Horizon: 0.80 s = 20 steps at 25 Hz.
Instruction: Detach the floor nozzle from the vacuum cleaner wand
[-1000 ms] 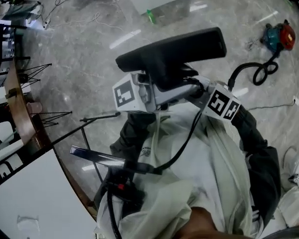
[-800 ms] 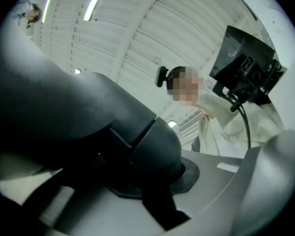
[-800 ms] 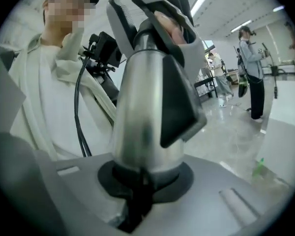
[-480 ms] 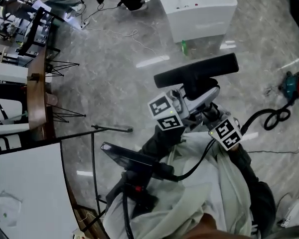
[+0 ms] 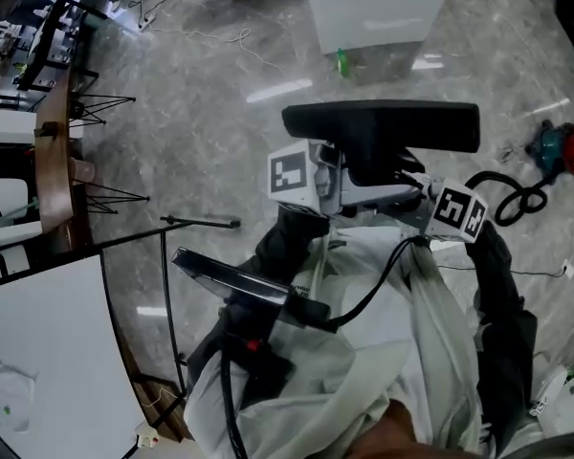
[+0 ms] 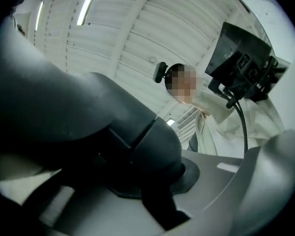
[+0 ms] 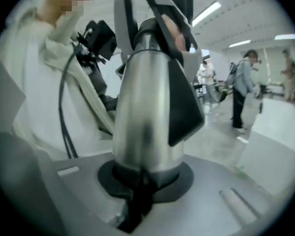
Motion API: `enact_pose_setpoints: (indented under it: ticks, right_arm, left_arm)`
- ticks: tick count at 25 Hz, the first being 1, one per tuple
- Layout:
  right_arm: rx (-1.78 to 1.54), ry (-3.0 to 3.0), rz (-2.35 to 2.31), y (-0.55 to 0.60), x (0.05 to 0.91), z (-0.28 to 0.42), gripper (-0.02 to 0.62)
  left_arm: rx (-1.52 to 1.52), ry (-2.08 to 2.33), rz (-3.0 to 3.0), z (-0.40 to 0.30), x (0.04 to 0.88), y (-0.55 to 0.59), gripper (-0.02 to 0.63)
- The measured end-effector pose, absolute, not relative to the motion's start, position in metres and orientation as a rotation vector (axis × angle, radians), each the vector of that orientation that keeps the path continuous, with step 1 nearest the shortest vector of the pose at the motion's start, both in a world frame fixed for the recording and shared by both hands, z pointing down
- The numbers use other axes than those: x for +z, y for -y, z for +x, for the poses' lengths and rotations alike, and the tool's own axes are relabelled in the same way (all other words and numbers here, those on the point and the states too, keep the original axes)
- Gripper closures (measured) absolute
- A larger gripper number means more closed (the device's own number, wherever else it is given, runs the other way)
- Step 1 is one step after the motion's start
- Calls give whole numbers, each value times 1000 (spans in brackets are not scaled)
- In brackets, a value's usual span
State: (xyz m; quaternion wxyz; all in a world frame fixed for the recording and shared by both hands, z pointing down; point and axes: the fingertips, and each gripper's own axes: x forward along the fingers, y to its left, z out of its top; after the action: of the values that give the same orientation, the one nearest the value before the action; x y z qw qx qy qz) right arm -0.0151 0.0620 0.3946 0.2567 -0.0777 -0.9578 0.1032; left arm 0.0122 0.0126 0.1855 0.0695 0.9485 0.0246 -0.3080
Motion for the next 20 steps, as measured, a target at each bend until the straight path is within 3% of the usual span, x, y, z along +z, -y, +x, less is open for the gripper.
enact_pose_setpoints:
  ticks: [4,12,16,20]
  right_arm:
    - [457,2599,-273,-62,399,-15,558]
    - [163,2368,809,3,425,-12,558]
    - [142,2457,672,-4,420,-25,558]
    - [180,2576,186,-37,411,-28,557]
  left_arm:
    - [-847,108,2740,18,201,19,535]
    - [-600,720,2553,4,234,63,538]
    - [-654,593,2640,0,225,50,537]
    - [-809,334,2776,2,205,16,536]
